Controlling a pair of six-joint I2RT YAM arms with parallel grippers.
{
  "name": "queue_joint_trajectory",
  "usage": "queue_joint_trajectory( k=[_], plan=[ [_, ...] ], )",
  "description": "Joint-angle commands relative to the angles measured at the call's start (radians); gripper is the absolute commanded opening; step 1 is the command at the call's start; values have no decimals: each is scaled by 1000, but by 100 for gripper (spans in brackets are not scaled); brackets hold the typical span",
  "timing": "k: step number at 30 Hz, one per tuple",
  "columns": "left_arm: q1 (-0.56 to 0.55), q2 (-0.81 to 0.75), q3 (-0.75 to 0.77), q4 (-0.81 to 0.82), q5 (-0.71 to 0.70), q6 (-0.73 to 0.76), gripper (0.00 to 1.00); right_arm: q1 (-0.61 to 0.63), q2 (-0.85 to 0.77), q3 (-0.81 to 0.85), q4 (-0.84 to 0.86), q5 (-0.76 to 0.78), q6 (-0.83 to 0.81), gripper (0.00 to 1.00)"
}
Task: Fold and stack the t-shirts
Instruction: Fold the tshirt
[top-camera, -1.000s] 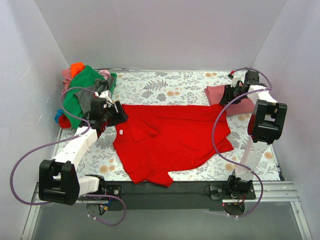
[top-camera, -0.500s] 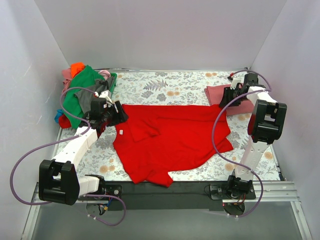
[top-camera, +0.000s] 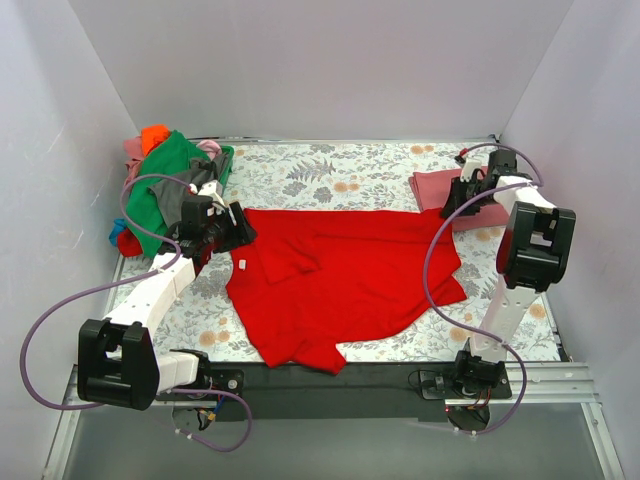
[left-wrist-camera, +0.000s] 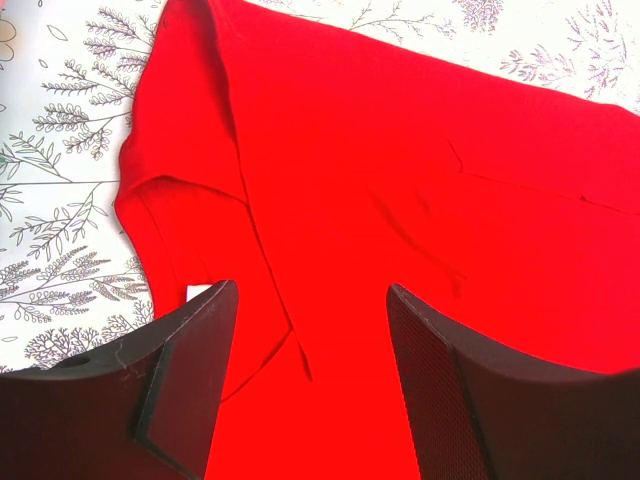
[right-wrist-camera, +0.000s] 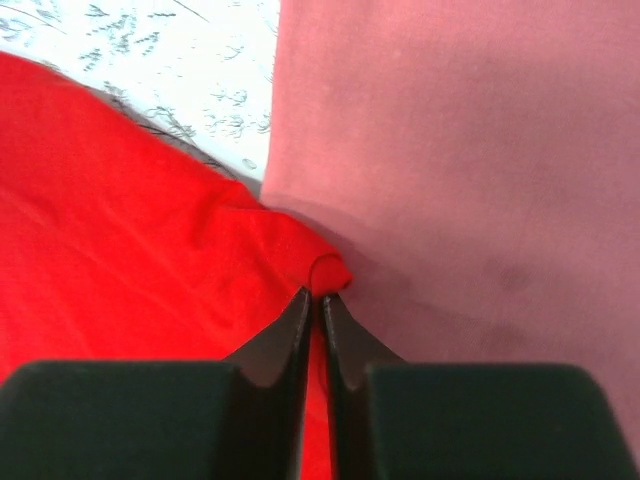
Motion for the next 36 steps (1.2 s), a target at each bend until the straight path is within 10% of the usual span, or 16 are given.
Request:
queue_joint_trajectory(
  k=[1,36],
  plan=[
    [6,-6,-4,9,-10,16,60,2,-109,-20,43,-31,6,11],
    [6,-1,1,9,-33,20,59,45,-138,45,244,124,75,2]
  ],
)
